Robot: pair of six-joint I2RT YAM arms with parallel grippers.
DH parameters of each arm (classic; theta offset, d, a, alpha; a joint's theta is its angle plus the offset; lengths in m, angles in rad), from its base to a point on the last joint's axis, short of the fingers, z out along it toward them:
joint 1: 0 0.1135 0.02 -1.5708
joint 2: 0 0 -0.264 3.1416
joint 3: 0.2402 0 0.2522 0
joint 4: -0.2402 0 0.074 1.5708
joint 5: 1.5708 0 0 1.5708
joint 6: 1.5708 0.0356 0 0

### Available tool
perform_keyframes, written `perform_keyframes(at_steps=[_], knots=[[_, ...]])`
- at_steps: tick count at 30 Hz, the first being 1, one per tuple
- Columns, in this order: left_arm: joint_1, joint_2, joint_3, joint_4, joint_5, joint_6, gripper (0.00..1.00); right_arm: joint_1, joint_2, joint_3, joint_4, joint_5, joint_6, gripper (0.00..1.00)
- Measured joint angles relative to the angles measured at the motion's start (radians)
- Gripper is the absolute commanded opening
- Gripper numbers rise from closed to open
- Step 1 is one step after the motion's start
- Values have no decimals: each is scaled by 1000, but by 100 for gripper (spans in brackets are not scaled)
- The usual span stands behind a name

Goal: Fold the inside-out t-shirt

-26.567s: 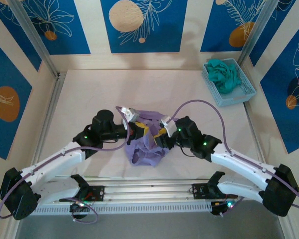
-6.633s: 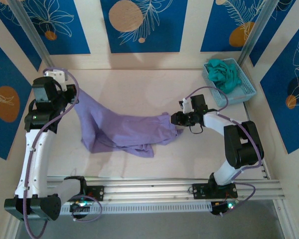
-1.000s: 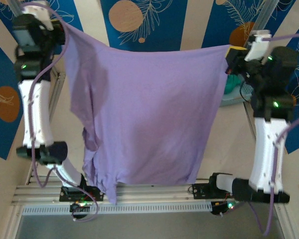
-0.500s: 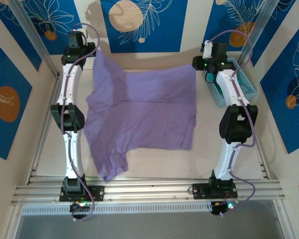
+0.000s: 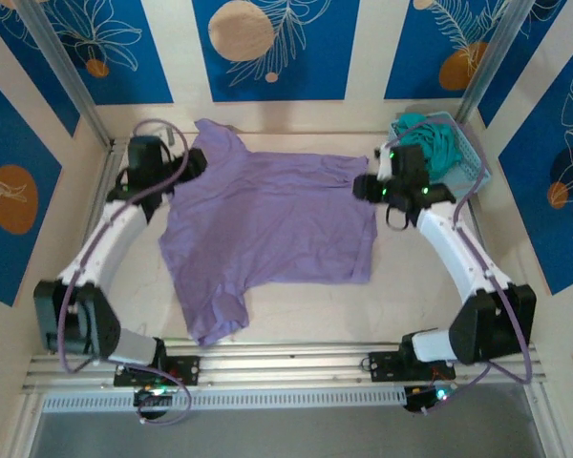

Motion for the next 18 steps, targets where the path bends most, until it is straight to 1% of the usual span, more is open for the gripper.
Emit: perform_keyframes(at_steps=[2,4,7,11,14,15,17,18], knots=[[-63,-103,-145,18,-2,-16,67,67,-56,-129,-35,23,61,48],[-135,-174,-245,9,-20,-15,66,118,-82,-233,-64,41,123,48],[-297,-216,-337,16,-39,32,63,182,-90,-361,-88,63,212,47],[-554,-137,-393,121,-70,180,62,191,-67,-435,-80,74,298,46],[-697,-37,-415,231,-93,311,63,178,-20,-436,-45,77,326,42],[-727,-6,-416,260,-97,348,62,172,-5,-437,-34,77,329,39],[-779,71,-412,334,-103,433,62,151,22,-440,-10,69,336,26],[-797,111,-404,359,-103,467,62,138,28,-443,0,65,334,22]])
